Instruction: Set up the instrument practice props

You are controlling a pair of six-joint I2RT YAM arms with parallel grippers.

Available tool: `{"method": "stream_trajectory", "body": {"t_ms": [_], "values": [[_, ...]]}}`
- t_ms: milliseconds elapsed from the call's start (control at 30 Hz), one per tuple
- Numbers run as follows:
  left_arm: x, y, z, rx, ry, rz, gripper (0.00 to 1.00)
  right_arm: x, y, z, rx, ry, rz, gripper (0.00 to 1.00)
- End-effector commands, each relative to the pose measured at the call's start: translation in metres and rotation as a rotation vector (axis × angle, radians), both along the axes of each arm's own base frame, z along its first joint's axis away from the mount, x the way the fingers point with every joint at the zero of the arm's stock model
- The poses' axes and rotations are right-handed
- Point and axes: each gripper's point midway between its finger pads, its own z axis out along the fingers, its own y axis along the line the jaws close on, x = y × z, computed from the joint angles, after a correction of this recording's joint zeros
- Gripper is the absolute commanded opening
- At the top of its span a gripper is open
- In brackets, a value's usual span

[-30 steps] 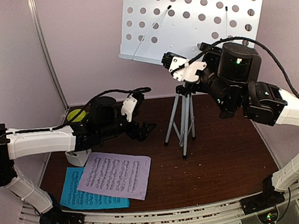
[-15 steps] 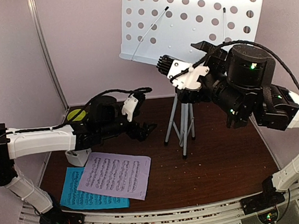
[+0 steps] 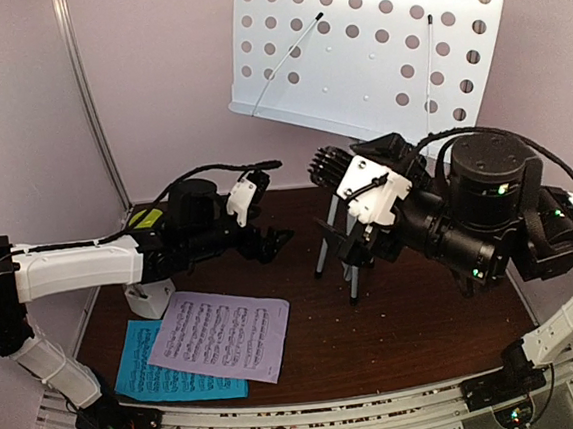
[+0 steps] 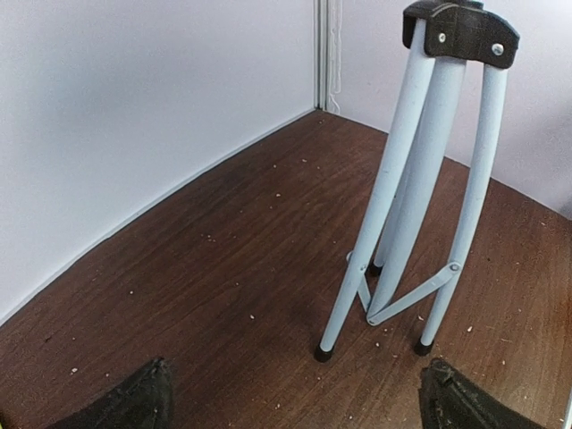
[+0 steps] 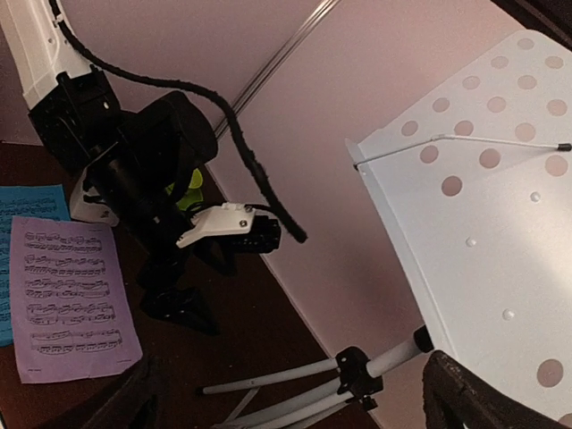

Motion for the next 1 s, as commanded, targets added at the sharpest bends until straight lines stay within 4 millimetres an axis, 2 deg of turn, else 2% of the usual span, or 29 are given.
{"method": "stream_trajectory", "body": {"t_ms": [0,133,267,433,600,967], "values": [[0.007,-0.002,0.022,-0.061,-0.033,0.01,0.98,-0.011,0.001,-0.053,0.133,0.232,0.04,0.99],[0.005,-0.005,0.016,-0.06,-0.016,-0.016,0.98,-0.014,-0.008,-0.114,0.179,0.377,0.016,0.97],[0.002,-0.007,0.006,-0.054,0.006,-0.037,0.98,-0.008,-0.032,-0.162,0.292,0.509,-0.037,0.94],[0.0,-0.023,-0.009,-0.038,0.024,-0.104,0.98,0.021,-0.068,-0.203,0.493,0.649,-0.159,0.88],[0.011,-0.035,-0.013,-0.059,-0.006,-0.108,0.95,0.046,-0.086,-0.222,0.672,0.708,-0.224,0.83],[0.021,-0.083,-0.024,-0.095,0.035,-0.218,0.79,0.087,-0.07,-0.235,0.77,0.726,-0.294,0.77]]}}
